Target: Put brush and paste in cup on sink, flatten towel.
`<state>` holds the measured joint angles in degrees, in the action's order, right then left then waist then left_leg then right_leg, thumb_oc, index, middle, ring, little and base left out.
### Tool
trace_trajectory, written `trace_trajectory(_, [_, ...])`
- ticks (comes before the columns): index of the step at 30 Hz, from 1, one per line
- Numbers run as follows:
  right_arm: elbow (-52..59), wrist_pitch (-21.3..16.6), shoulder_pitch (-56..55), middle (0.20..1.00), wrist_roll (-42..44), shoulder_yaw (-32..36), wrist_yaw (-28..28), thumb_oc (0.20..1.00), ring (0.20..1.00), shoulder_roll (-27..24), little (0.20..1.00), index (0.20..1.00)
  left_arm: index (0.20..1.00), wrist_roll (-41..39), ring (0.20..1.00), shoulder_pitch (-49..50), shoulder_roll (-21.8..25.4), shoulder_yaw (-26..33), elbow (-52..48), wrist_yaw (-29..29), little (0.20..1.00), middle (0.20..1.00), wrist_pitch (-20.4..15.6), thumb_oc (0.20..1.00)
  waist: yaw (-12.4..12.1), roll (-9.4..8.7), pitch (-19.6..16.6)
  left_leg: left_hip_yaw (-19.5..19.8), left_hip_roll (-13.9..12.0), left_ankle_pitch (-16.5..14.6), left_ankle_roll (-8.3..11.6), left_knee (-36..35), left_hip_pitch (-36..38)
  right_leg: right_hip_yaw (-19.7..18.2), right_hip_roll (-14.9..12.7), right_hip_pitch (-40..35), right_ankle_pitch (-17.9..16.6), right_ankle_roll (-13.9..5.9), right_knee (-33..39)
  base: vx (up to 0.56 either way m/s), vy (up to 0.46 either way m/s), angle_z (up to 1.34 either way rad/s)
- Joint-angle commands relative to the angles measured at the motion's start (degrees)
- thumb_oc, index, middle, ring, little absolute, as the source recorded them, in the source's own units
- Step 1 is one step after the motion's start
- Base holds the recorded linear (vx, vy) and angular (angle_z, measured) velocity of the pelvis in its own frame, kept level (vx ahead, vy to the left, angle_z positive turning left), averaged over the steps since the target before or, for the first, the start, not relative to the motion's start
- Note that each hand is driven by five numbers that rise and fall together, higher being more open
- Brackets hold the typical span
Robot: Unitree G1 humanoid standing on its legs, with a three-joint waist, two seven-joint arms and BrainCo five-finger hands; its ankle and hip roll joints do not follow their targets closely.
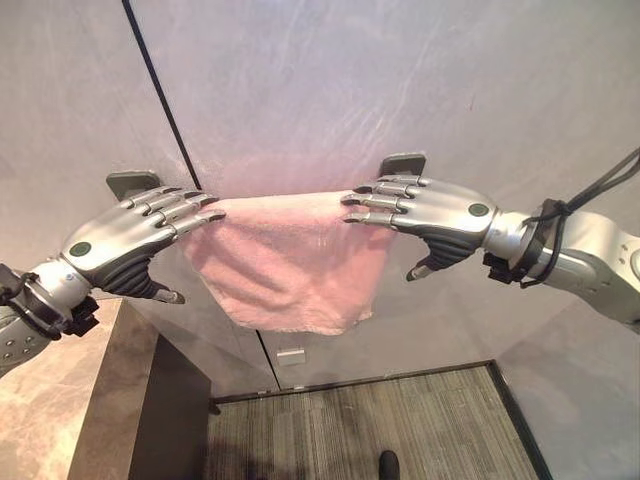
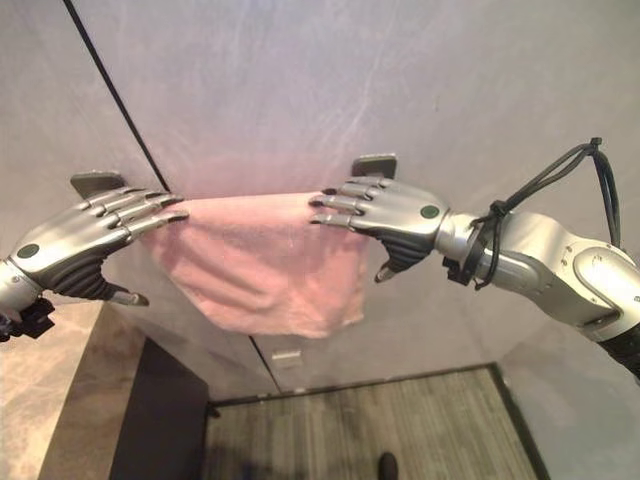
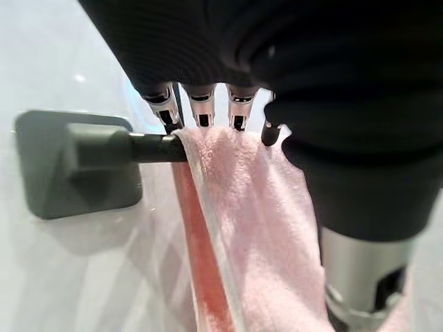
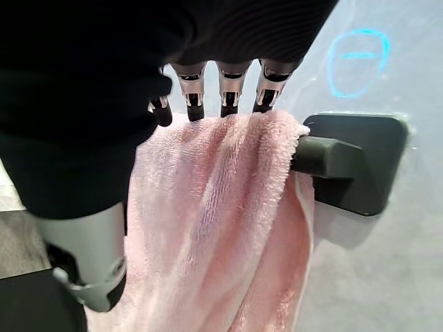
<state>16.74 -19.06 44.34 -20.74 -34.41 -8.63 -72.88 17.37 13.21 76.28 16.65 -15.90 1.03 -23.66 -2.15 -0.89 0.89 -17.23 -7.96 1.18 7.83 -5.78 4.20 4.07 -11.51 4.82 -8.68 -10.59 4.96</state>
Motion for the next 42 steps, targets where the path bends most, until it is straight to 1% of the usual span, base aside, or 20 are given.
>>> trace_trajectory(1, [-3.8,-0.1,-3.2,1.0,-3.7,-3.3,-1.2,1.0,1.0,-3.5,1.0,1.0,1.0,4.3,1.0,3.1,1.2,0.3,7.7,-1.2,1.0,1.0,2.6,1.0,-0.1,-2.46,1.1,2.7,1.1,-1.0,-1.69,0.8,-0.3,1.9,-4.8,-1.1,-2.4,-4.12,0.0,0.0,-0.008,0.11])
trace_trajectory(15, [-3.4,-0.1,-4.7,1.0,-4.4,-1.8,-0.3,1.0,1.0,-1.2,1.0,1.0,1.0,3.6,1.0,1.6,-1.4,-1.1,9.2,-0.5,1.0,1.0,2.9,1.0,-0.4,-2.45,0.5,3.0,1.0,-0.9,-1.69,0.8,-0.1,2.0,-4.8,-1.3,-2.3,-3.99,0.0,0.0,-0.002,0.03])
trace_trajectory(20, [-3.8,-0.1,-6.6,1.0,-5.1,1.2,2.5,1.0,1.0,0.5,1.0,1.0,1.0,3.3,1.0,0.8,-4.4,0.1,8.2,2.4,1.0,1.0,2.8,1.0,-0.5,-2.26,0.0,3.1,0.9,-0.9,-1.63,0.8,0.0,2.1,-4.7,-1.7,-2.1,-3.89,0.0,0.0,0.0,0.0])
trace_trajectory(21, [-3.7,-0.2,-7.0,1.0,-5.2,1.6,2.6,1.0,1.0,0.5,1.0,1.0,1.0,3.3,1.0,0.9,-4.4,0.2,8.1,2.4,1.0,1.0,2.8,1.0,-0.6,-2.31,0.0,3.1,0.9,-0.9,-1.63,0.8,0.0,2.1,-4.7,-1.7,-2.1,-3.89,0.0,0.0,0.0,0.0])
trace_trajectory(22, [-2.9,-0.3,-9.4,1.0,-6.8,5.4,5.5,1.0,1.0,1.2,1.0,1.0,1.0,3.8,1.0,1.7,-6.1,1.6,7.5,4.4,1.0,1.0,2.8,1.0,-0.5,-2.21,-0.3,3.2,0.9,-0.9,-1.65,0.8,0.1,2.2,-4.7,-1.8,-2.1,-3.88,0.0,0.0,0.0,0.0])
trace_trajectory(24, [-2.9,-0.5,-10.8,1.0,-7.9,6.7,6.7,1.0,1.0,1.6,1.0,1.0,1.0,3.8,1.0,1.6,-6.7,1.7,7.3,5.1,1.0,1.0,2.8,1.0,-0.5,-2.33,-0.4,3.3,0.9,-0.9,-1.67,0.8,0.1,2.2,-4.7,-1.9,-2.1,-3.87,0.0,0.0,0.0,0.0])
trace_trajectory(25, [-2.5,-0.2,-12.5,1.0,-8.7,9.9,9.2,1.0,1.0,2.4,1.0,1.0,1.0,4.9,1.0,2.0,-8.4,2.4,7.5,6.6,1.0,1.0,3.1,1.0,-0.3,-2.0,-0.7,3.4,0.9,-0.9,-1.7,0.8,0.1,2.3,-4.8,-2.1,-2.0,-3.87,0.0,0.0,0.0,0.0])
trace_trajectory(26, [-1.9,-0.3,-14.4,1.0,-8.7,12.2,10.0,1.0,1.0,2.9,1.0,1.0,1.0,5.1,1.0,2.3,-9.0,2.7,7.4,7.1,1.0,1.0,3.2,1.0,-0.2,-1.98,-0.9,3.5,0.9,-0.9,-1.72,0.8,0.1,2.5,-4.8,-2.3,-2.0,-3.83,0.0,0.0,0.0,0.0])
trace_trajectory(27, [-2.2,0.0,-15.1,1.0,-9.2,12.9,10.4,1.0,1.0,4.0,1.0,1.0,1.0,5.2,1.0,2.1,-9.0,2.4,7.6,7.5,1.0,1.0,3.3,1.0,-0.6,-2.27,-1.0,3.7,0.9,-0.9,-1.73,0.8,0.2,2.6,-4.7,-2.5,-1.9,-3.76,0.0,0.0,0.0,0.0])
trace_trajectory(30, [-2.7,0.6,-18.1,1.0,-9.5,16.7,13.3,1.0,1.0,5.7,1.0,1.0,1.0,5.7,1.0,2.6,-10.8,3.5,7.8,9.2,1.0,1.0,3.5,1.0,-0.3,-1.92,-1.3,3.9,0.8,-0.8,-1.75,0.8,0.4,2.8,-4.6,-3.2,-1.6,-3.56,0.0,0.0,0.0,0.0])
trace_trajectory(32, [-1.7,0.1,-22.6,1.0,-9.3,21.6,15.7,1.0,1.0,7.5,1.0,1.0,1.0,5.1,1.0,2.7,-13.3,4.1,8.1,11.5,1.0,1.0,3.1,1.0,0.0,-1.91,-1.3,4.3,0.7,-0.7,-1.71,0.8,0.5,3.1,-4.4,-3.6,-1.5,-3.39,0.0,-0.02,-0.019,0.05])
trace_trajectory(33, [0.4,0.2,-22.1,1.0,-8.2,23.8,16.1,1.0,1.0,7.7,1.0,1.0,1.0,4.5,1.0,2.9,-14.5,4.6,8.3,12.3,1.0,1.0,3.3,1.0,0.0,-2.01,-1.5,4.4,0.7,-0.7,-1.67,0.8,0.5,3.1,-4.4,-3.7,-1.4,-3.38,0.0,-0.01,-0.013,0.04])
trace_trajectory(34, [1.6,-0.4,-24.0,1.0,-6.0,26.3,16.8,1.0,1.0,9.4,1.0,1.0,1.0,4.0,1.0,2.3,-16.5,5.4,8.5,13.8,1.0,1.0,2.9,1.0,0.3,-1.83,-1.6,4.5,0.7,-0.6,-1.66,0.8,0.5,3.1,-4.3,-3.7,-1.3,-3.31,0.0,0.0,0.0,0.0])
trace_trajectory(35, [2.0,-0.5,-24.7,1.0,-5.9,27.1,16.6,1.0,1.0,9.4,1.0,1.0,1.0,4.0,1.0,2.3,-16.5,5.4,8.4,13.9,1.0,1.0,2.9,1.0,0.3,-1.89,-1.6,4.6,0.6,-0.6,-1.65,0.8,0.5,3.2,-4.2,-3.8,-1.3,-3.3,0.0,-0.01,-0.008,0.04])
trace_trajectory(36, [2.5,-0.6,-25.1,1.0,-5.3,28.0,17.8,1.0,1.0,10.3,1.0,1.0,1.0,3.9,1.0,1.9,-17.5,5.2,8.9,14.8,1.0,1.0,3.2,1.0,0.4,-1.94,-1.6,4.6,0.6,-0.6,-1.63,0.8,0.5,3.3,-4.2,-3.8,-1.3,-3.28,0.0,-0.02,-0.016,0.04])
trace_trajectory(37, [2.1,-0.9,-29.6,1.0,-3.2,32.1,19.7,1.0,1.0,13.8,1.0,1.0,1.0,2.2,1.0,0.3,-22.2,5.2,9.6,17.9,1.0,1.0,2.8,1.0,0.7,-1.89,-1.7,4.9,0.4,-0.5,-1.66,0.8,0.4,3.5,-4.1,-3.9,-1.2,-3.2,0.0,-0.03,-0.023,0.06])
trace_trajectory(39, [1.1,-0.9,-33.1,1.0,-2.6,35.9,22.2,1.0,1.0,17.7,1.0,1.0,1.0,1.2,1.0,-0.7,-26.1,5.7,10.1,20.3,1.0,1.0,2.5,1.0,0.9,-1.84,-1.8,5.0,0.3,-0.4,-1.64,0.8,0.2,3.5,-4.1,-3.8,-1.1,-3.14,0.0,-0.02,-0.023,0.14])
trace_trajectory(40, [1.3,-0.9,-33.5,1.0,-2.8,36.2,22.3,1.0,1.0,17.7,1.0,1.0,1.0,1.3,1.0,-0.7,-26.1,5.6,10.1,20.4,1.0,1.0,2.4,1.0,0.8,-1.84,-1.8,5.1,0.3,-0.4,-1.63,0.8,0.1,3.6,-4.1,-3.8,-1.1,-3.13,0.0,-0.01,-0.013,0.14])
trace_trajectory(41, [1.7,-1.1,-34.2,1.0,-2.8,37.4,22.7,1.0,1.0,18.5,1.0,1.0,1.0,0.8,1.0,-1.1,-27.4,5.9,10.2,20.8,1.0,1.0,2.4,1.0,0.9,-1.8,-1.9,5.1,0.2,-0.3,-1.56,0.8,0.0,3.6,-4.0,-3.7,-1.1,-3.1,0.0,-0.02,-0.022,0.08])
trace_trajectory(42, [1.7,-1.4,-35.2,1.0,-3.2,39.1,24.4,1.0,1.0,20.7,1.0,1.0,1.0,0.1,1.0,-2.2,-30.1,6.1,10.1,22.3,1.0,1.0,2.0,1.0,1.0,-1.77,-2.0,5.2,0.1,0.0,-1.47,0.8,-0.3,3.6,-3.9,-3.6,-1.1,-3.01,0.0,-0.02,-0.031,-0.02])
